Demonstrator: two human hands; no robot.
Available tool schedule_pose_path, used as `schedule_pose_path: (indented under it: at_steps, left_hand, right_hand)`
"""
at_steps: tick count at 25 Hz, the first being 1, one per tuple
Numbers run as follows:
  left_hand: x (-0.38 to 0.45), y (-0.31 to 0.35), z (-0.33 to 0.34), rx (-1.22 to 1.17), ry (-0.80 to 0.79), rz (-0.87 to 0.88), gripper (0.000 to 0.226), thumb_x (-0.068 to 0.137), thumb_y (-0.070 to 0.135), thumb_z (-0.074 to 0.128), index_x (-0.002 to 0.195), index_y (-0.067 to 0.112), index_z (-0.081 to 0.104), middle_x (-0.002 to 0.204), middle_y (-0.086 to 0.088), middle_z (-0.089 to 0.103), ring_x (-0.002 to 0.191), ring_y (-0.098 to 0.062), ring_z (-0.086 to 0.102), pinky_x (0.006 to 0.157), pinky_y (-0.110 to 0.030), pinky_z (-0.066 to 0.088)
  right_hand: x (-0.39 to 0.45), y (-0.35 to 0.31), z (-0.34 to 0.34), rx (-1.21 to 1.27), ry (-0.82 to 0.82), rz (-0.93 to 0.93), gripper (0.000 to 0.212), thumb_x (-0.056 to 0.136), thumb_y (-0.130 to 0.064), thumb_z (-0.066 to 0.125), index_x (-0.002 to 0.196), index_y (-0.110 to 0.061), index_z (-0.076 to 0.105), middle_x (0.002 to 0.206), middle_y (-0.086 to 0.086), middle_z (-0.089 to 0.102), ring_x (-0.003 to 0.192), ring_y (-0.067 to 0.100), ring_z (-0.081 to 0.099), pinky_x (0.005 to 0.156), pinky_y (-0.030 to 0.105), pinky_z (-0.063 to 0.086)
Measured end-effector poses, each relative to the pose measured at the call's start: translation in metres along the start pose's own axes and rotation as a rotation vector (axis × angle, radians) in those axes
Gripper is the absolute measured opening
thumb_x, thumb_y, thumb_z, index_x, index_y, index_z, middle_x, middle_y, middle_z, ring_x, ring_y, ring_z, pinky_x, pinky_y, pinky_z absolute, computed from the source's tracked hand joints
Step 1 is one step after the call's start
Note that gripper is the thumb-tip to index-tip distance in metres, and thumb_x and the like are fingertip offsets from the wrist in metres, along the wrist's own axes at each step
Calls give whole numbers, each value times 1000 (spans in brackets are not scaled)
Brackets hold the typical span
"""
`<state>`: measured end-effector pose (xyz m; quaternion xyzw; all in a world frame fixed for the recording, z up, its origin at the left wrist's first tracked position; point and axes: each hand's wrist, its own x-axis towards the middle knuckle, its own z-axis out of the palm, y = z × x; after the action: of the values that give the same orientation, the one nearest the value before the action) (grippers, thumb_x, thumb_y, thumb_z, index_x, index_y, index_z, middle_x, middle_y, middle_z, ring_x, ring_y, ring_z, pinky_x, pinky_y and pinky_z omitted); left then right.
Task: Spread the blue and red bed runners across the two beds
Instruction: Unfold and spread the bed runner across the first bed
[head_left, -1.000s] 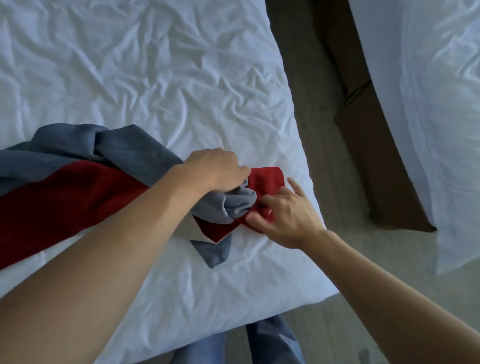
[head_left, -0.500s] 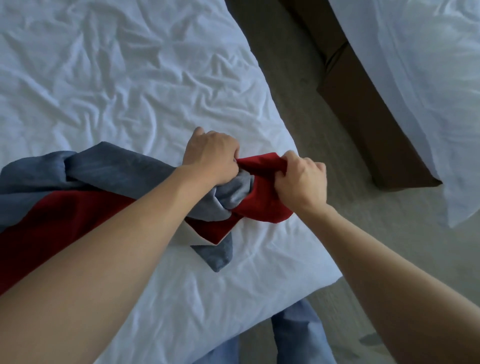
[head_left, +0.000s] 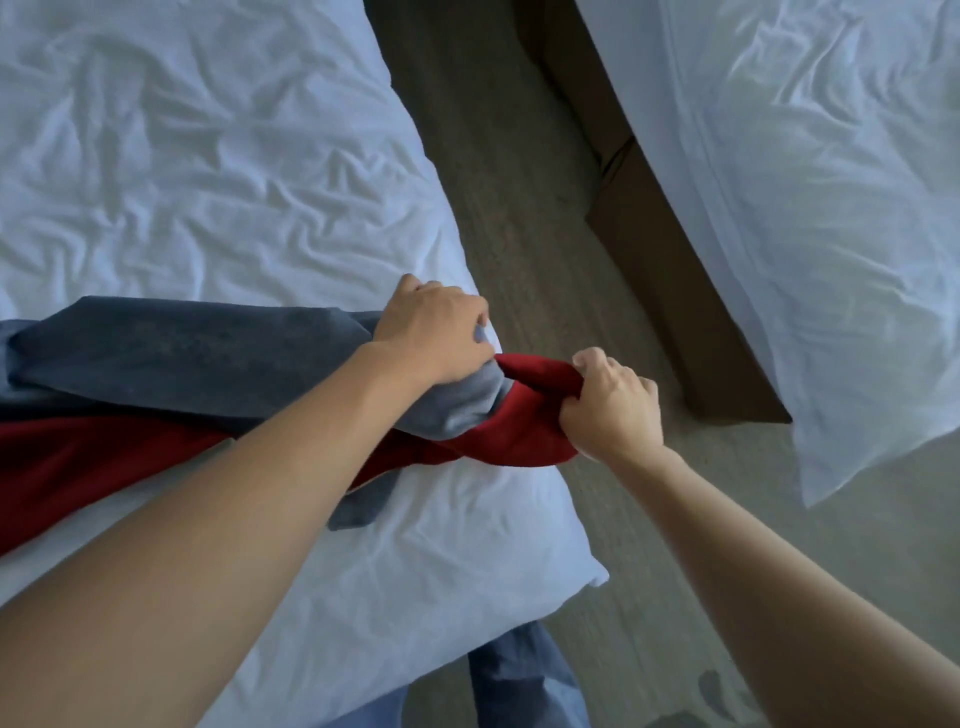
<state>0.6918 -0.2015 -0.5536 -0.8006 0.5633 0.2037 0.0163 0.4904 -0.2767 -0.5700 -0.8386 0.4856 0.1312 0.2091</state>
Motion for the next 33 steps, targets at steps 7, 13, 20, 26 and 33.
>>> schedule_pose_path:
  at_steps: [7,13,20,26,33]
  left_hand:
    - [14,7,13,127,-142,-20,18,92,37,54,77,28,57,87,5,66,76,-18,50,86,-34,32]
    - [38,72,9,141,310,148,17,93,34,52,88,20,58,85,-1,60,83,-22,54,79,-38,38]
    - [38,82,14,199,-216,200,20,97,33,45,99,22,62,93,4,64,86,-21,51,90,-36,37]
    - [66,71,14,466,-540,124,55,80,66,59,117,24,60,117,-1,64,126,-24,47,119,-53,5]
    - [105,88,26,76,-641,115,66,77,56,67,134,26,52,121,4,65,115,-20,58,105,-41,38]
  right_hand:
    - [20,-5,26,95,-3,-120,26,81,-12,53,104,-21,62,91,-1,69,90,26,64,89,35,38]
    - [42,57,-1,207,350,66,20,76,-7,53,88,-22,60,73,-7,57,69,16,46,82,30,28]
    - [33,78,25,473,-463,246,26,76,-16,51,91,-30,67,91,-7,65,93,18,62,77,30,46]
    - [63,53,37,754,-374,393,31,83,-36,72,110,-25,67,109,-5,66,96,15,61,76,28,45]
    - [41,82,10,690,219,159,36,75,-3,61,96,-32,64,91,-17,68,88,7,63,75,30,53]
